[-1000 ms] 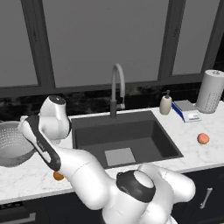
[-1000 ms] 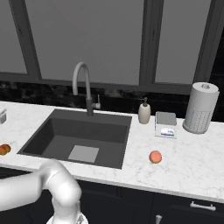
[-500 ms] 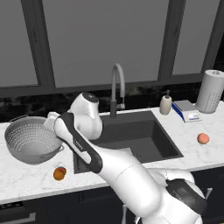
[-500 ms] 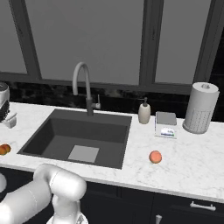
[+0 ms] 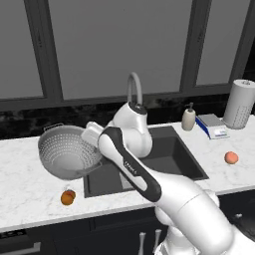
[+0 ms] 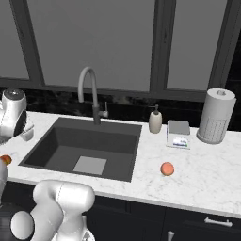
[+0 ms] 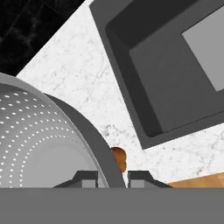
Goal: Put the colander in the sink, put the peach, peach in the colander, and turn on the sink faucet and pour water over the colander.
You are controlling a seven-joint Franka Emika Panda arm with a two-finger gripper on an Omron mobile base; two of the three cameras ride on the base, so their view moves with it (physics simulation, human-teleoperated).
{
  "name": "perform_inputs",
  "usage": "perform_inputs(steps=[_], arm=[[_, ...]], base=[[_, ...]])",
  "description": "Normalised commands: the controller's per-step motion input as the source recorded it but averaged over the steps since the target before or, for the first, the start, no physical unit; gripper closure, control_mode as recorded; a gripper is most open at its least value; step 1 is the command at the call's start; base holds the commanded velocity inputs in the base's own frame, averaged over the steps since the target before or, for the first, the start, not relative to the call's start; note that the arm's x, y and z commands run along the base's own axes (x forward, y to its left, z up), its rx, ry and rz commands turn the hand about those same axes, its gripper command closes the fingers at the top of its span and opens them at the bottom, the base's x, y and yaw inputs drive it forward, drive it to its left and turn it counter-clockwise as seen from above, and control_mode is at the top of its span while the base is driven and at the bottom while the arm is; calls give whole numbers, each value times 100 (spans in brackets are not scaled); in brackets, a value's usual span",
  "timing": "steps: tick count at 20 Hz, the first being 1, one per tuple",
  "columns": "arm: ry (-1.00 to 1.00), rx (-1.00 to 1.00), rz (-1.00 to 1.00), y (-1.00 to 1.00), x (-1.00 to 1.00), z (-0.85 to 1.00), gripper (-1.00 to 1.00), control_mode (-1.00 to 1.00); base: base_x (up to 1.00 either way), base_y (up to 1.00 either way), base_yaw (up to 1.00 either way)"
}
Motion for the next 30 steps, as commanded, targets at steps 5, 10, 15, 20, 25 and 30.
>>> perform_inputs(steps=[5,10,15,20,25,30], arm=[[13,-2,0,-58,-23,14,100,-100],[12,-2,0,-53,-19,1,100,-100],[1,-1,0,-54,-35,0,100,-100],[0,0,0,-51,-32,0,100,-100],[0,0,0,-67,-14,0,100,-100],[6,0,0,-83,0,0,100,-100]], base=[[0,0,0],[0,0,0],[0,0,0],[0,0,0],[0,0,0],[0,0,0]])
